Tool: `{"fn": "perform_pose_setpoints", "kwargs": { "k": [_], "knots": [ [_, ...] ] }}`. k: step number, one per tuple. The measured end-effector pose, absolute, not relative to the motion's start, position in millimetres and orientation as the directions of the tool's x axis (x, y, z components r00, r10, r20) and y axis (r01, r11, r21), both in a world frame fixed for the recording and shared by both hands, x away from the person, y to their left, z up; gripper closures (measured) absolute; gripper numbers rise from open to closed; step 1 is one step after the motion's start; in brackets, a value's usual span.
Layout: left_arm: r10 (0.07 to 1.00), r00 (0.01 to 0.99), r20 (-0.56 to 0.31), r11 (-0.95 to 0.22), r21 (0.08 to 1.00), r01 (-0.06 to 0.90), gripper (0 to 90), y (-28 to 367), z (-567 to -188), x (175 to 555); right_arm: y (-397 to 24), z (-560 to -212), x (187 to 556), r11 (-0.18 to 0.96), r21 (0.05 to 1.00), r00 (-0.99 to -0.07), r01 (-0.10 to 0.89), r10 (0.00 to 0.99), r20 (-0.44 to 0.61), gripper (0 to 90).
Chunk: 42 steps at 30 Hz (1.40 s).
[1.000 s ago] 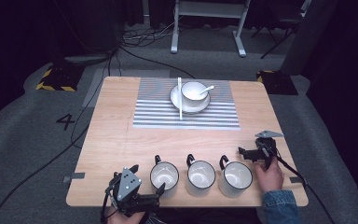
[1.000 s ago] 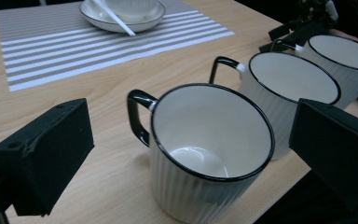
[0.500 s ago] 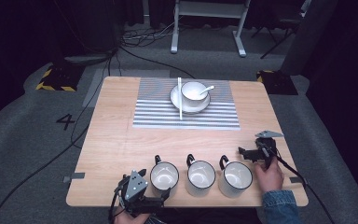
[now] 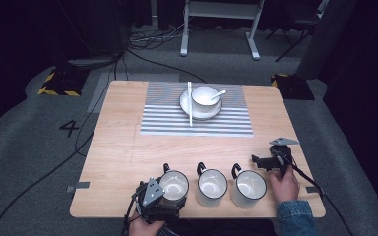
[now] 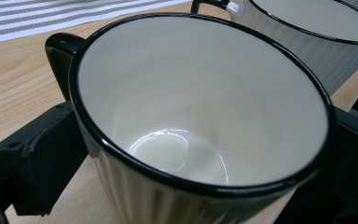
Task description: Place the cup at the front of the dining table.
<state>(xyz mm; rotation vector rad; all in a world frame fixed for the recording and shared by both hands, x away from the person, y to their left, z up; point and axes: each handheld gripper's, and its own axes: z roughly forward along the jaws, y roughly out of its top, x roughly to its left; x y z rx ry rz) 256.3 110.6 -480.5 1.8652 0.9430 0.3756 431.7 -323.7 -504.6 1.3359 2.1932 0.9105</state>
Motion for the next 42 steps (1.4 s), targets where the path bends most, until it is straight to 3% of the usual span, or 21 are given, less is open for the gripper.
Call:
{"fn": "perform_pose_setpoints", "kwargs": {
  "k": [22,42],
  "knots": [
    [0.765,0.629,-0.135,-0.296,0.794,0.531,0.4,97,-504,270,-324,-505,431,0.333,0.713,-0.457,0.616,0.889,-0.020,0.3],
    [0.804,0.593,-0.048,-0.268,0.861,0.433,3.6,90,-512,261,-324,-505,431,0.334,0.713,-0.459,0.616,0.888,-0.020,0.3]
  ]
}}
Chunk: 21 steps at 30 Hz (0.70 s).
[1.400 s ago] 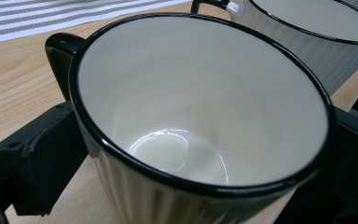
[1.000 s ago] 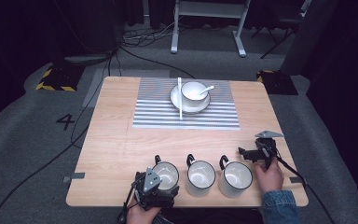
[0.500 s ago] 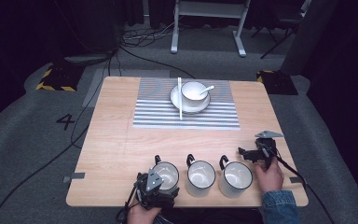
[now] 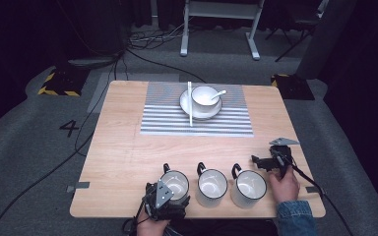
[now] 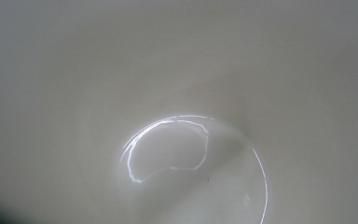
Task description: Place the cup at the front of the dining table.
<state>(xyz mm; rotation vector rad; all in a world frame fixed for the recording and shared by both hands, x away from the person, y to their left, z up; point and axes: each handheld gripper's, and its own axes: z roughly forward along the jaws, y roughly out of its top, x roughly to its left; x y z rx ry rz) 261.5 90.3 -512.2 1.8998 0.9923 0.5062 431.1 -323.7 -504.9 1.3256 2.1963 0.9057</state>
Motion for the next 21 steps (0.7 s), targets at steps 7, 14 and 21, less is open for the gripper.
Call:
{"fn": "perform_pose_setpoints", "kwargs": {
  "k": [7,14,21],
  "knots": [
    [0.812,0.581,-0.046,-0.262,0.862,0.435,4.0,87.9,-511.7,258.2,-323.8,-505.0,431.2,0.337,0.714,-0.463,0.613,0.886,-0.021,0.2],
    [0.810,0.584,-0.046,-0.273,0.853,0.445,4.1,87.7,-509.5,257.8,-323.7,-504.8,431.2,0.338,0.713,-0.463,0.614,0.886,-0.020,0.2],
    [0.807,0.581,-0.112,-0.230,0.846,0.482,4.1,90.1,-504.0,262.2,-323.6,-504.9,431.0,0.339,0.714,-0.465,0.613,0.885,-0.021,0.2]
  ]
}}
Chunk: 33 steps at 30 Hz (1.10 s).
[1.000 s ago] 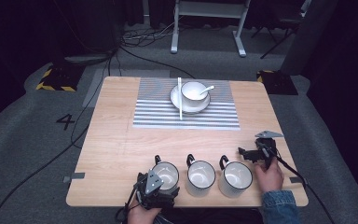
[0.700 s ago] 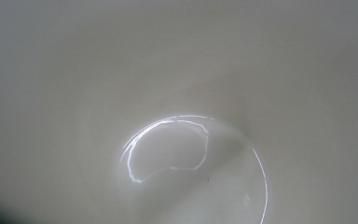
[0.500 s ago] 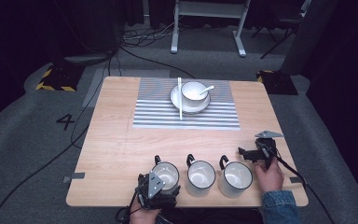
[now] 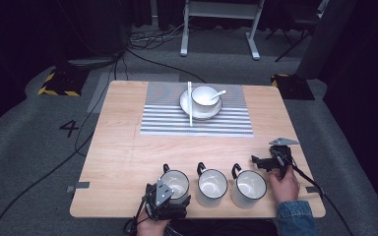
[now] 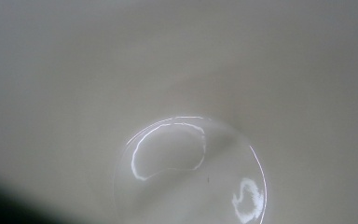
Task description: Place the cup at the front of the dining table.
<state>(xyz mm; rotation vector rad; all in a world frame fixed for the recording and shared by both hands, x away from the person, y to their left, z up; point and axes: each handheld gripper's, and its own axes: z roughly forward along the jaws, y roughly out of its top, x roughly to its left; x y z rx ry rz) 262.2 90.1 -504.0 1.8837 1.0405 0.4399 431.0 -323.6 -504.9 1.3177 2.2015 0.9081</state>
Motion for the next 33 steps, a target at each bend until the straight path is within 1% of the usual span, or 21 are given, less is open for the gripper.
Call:
{"fn": "perform_pose_setpoints", "kwargs": {
  "k": [6,7,11,12,13,15,26,32,33],
  "knots": [
    [0.800,0.592,-0.103,-0.241,0.847,0.473,4.1,91,-494,265,-324,-505,431,0.343,0.715,-0.473,0.610,0.881,-0.019,0.3],
    [0.799,0.593,-0.101,-0.242,0.848,0.472,4.1,92,-492,265,-323,-505,430,0.331,0.716,-0.469,0.615,0.883,-0.005,0.2],
    [0.800,0.595,-0.074,-0.256,0.855,0.450,4.1,95,-482,266,-323,-505,429,0.340,0.713,-0.476,0.613,0.879,-0.009,0.2],
    [0.797,0.598,-0.086,-0.249,0.856,0.454,4.1,96,-480,266,-323,-505,429,0.334,0.714,-0.474,0.615,0.881,-0.004,0.2],
    [0.801,0.595,-0.074,-0.253,0.858,0.448,4.1,97,-478,267,-323,-505,429,0.337,0.713,-0.476,0.615,0.879,-0.005,0.2],
    [0.799,0.596,-0.080,-0.247,0.859,0.447,4.1,98,-474,268,-323,-505,429,0.335,0.714,-0.474,0.615,0.881,-0.005,0.2],
    [0.793,0.603,-0.079,-0.267,0.846,0.461,4.0,104,-452,286,-323,-505,431,0.341,0.714,-0.480,0.612,0.877,-0.009,0.2],
    [0.791,0.606,-0.082,-0.258,0.854,0.452,4.1,106,-439,296,-323,-505,431,0.342,0.714,-0.480,0.611,0.877,-0.009,0.2],
    [0.790,0.609,-0.065,-0.268,0.857,0.439,4.0,107,-437,298,-323,-505,431,0.343,0.714,-0.481,0.610,0.877,-0.010,0.2]
  ]
}}
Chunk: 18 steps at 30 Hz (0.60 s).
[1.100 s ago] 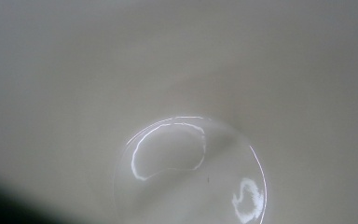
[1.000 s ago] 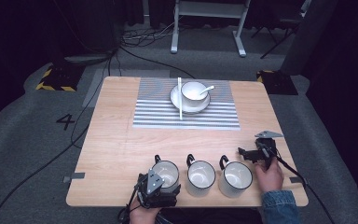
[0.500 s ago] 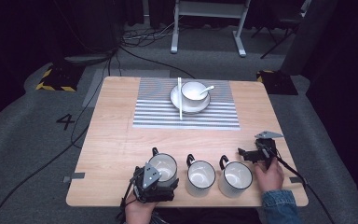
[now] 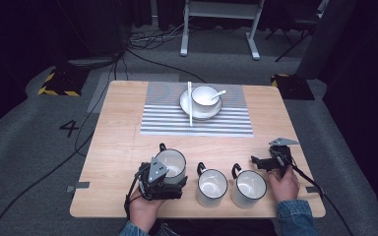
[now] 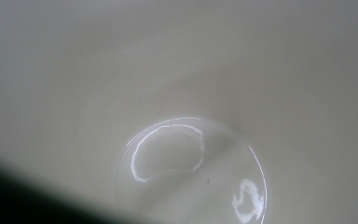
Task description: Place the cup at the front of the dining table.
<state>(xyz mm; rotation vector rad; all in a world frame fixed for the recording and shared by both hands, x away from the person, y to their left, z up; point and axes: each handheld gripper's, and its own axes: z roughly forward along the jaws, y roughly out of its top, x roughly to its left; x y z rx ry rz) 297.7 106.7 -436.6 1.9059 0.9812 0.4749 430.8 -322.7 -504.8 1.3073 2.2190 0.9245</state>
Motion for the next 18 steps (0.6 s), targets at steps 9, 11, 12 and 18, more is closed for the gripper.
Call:
{"fn": "perform_pose_setpoints", "kwargs": {
  "k": [9,11,12,18],
  "knots": [
    [0.788,0.610,-0.083,-0.247,0.865,0.438,4.0,112,-417,317,-323,-505,431,0.342,0.714,-0.480,0.611,0.877,-0.009,0.3],
    [0.793,0.604,-0.084,-0.244,0.865,0.440,4.0,115,-413,322,-323,-505,431,0.341,0.715,-0.480,0.611,0.877,-0.009,0.3],
    [0.793,0.604,-0.084,-0.244,0.865,0.440,4.0,115,-413,322,-323,-505,431,0.342,0.714,-0.480,0.611,0.877,-0.009,0.3],
    [0.817,0.571,-0.078,-0.212,0.880,0.424,4.0,125,-396,343,-323,-505,431,0.343,0.713,-0.481,0.612,0.877,-0.009,0.3]
  ]
}}
